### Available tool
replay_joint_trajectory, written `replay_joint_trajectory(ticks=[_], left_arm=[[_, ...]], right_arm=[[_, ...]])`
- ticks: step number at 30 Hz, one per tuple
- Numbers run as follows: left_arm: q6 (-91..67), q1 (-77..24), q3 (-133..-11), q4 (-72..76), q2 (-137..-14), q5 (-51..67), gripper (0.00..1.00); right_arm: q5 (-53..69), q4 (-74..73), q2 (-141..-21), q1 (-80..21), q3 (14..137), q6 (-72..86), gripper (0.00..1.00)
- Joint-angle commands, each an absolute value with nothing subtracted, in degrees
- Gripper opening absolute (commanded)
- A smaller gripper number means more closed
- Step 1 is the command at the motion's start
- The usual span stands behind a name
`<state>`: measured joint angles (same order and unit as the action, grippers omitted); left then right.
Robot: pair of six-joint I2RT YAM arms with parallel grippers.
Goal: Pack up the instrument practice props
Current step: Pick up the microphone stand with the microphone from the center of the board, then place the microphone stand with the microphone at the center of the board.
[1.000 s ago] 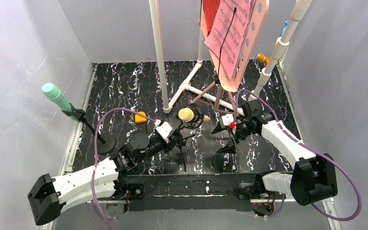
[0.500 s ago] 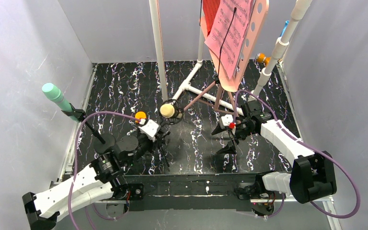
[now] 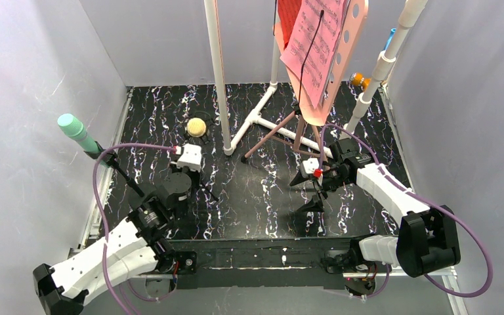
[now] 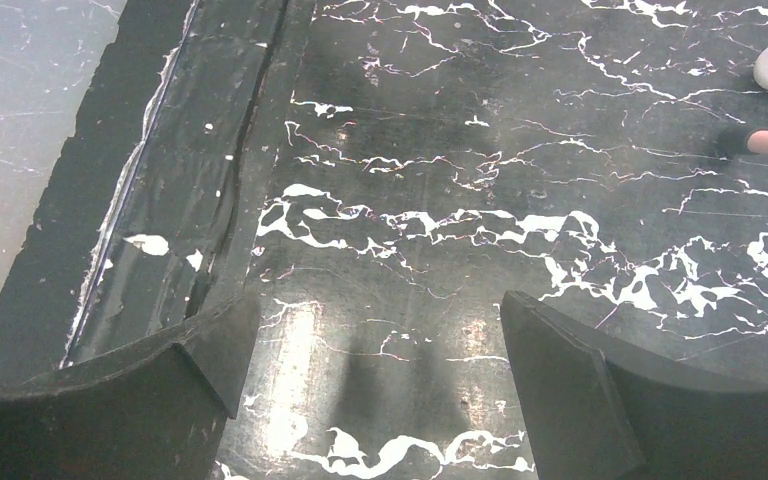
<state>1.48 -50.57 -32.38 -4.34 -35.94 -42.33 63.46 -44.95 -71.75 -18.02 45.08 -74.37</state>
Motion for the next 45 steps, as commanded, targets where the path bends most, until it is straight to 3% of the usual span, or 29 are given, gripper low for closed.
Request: replay_joint_trajectory(ticks=[1, 8, 18, 30, 45], left_arm=[[-3.5, -45.1, -38.3, 4.5, -38.6, -49.8, 0.0], [-7.2, -34.0, -44.4, 13.1, -51.8, -43.4, 0.0], [7.6, -26.5, -53.0, 38.8, -75.1, -42.7, 0.0], [14.3, -16.5, -68.6, 54.8, -101.8, -42.6, 0.0], [10.0, -9.1, -86.9, 51.5, -120.6, -38.7, 0.0]], right_arm=[[64.2, -46.5, -71.8, -17.9, 45.4, -76.5, 1.0], [63.9, -47.4, -71.4, -17.9, 45.6, -77.5, 1.0], [63.2, -48.6, -70.8, -17.9, 46.0, -78.7, 1.0], [62.2, -51.0, -70.9, -17.9, 47.2, -80.7, 1.0], [60.6, -58.9, -74.4, -17.9, 50.3, -87.6, 1.0]])
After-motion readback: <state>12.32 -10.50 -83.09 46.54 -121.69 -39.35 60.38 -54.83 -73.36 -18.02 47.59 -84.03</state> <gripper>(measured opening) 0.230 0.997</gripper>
